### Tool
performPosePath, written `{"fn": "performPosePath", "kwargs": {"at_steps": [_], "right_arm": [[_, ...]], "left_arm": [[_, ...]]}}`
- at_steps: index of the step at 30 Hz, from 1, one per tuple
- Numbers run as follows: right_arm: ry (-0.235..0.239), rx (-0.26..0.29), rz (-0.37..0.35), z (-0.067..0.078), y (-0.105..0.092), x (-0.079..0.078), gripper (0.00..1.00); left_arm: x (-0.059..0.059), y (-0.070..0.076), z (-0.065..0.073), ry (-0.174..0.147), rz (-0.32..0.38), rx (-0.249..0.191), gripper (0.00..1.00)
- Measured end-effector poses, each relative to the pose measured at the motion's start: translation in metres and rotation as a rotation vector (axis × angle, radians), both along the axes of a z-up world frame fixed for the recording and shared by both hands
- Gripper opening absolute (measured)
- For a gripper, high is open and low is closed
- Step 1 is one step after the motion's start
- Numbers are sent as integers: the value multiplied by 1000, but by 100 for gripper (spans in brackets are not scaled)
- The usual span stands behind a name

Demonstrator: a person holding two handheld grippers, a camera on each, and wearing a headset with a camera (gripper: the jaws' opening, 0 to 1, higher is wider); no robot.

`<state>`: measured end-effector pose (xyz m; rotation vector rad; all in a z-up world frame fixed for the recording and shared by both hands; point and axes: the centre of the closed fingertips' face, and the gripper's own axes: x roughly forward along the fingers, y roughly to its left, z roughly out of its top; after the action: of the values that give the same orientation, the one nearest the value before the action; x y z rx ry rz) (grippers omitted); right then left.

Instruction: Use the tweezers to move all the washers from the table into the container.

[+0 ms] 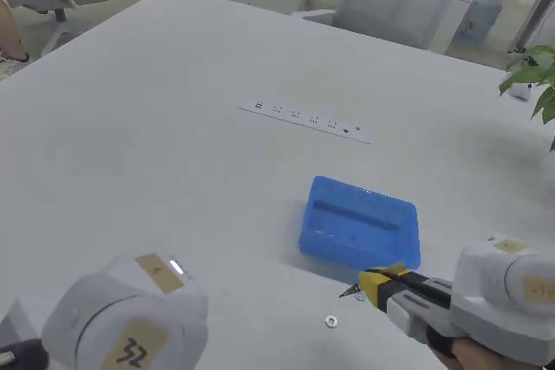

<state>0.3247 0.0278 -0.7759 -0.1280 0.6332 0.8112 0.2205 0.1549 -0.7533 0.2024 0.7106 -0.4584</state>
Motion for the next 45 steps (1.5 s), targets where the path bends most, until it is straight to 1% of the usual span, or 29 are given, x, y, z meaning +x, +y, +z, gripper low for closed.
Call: {"fn": "performPosePath", "kwargs": {"at_steps": [2, 9, 12, 19, 21, 24, 26, 28, 31, 34, 36, 42, 45], "right_arm": [[7, -13, 4, -5, 0, -2, 3], [31, -32, 18, -17, 3, -8, 3], [31, -46, 25, -20, 2, -9, 3], [41, -55, 27, -26, 2, -7, 3], [37, -69, 33, -28, 2, -8, 3], [36, -71, 34, -27, 2, -9, 3], [27, -94, 44, -28, 1, -9, 2], [27, -104, 60, -28, 2, -11, 2], [6, -133, 82, -29, 4, -13, 2], [7, -134, 81, -29, 4, -12, 1], [22, -121, 67, -29, 4, -10, 1], [40, -121, 52, -29, 2, -8, 1], [53, -113, 47, -28, 2, -7, 0]], "left_arm": [[0, 0, 0, 1, -2, 1, 95], [0, -1, -2, 6, -7, 6, 95], [0, -1, -2, 6, -4, 3, 95], [0, -1, -3, 10, -6, 4, 95], [0, -2, -3, 11, -8, 5, 95], [0, -1, -3, 12, -8, 4, 95], [0, -2, -4, 13, -7, 3, 95], [0, -2, -5, 15, -9, 4, 95], [-1, -3, -5, 16, -12, 5, 95], [-1, -3, -5, 14, -13, 3, 95], [-1, -3, -4, 12, -13, 4, 95], [-1, -2, -4, 8, -15, 7, 95], [-1, -2, -3, 5, -13, 4, 95]]}}
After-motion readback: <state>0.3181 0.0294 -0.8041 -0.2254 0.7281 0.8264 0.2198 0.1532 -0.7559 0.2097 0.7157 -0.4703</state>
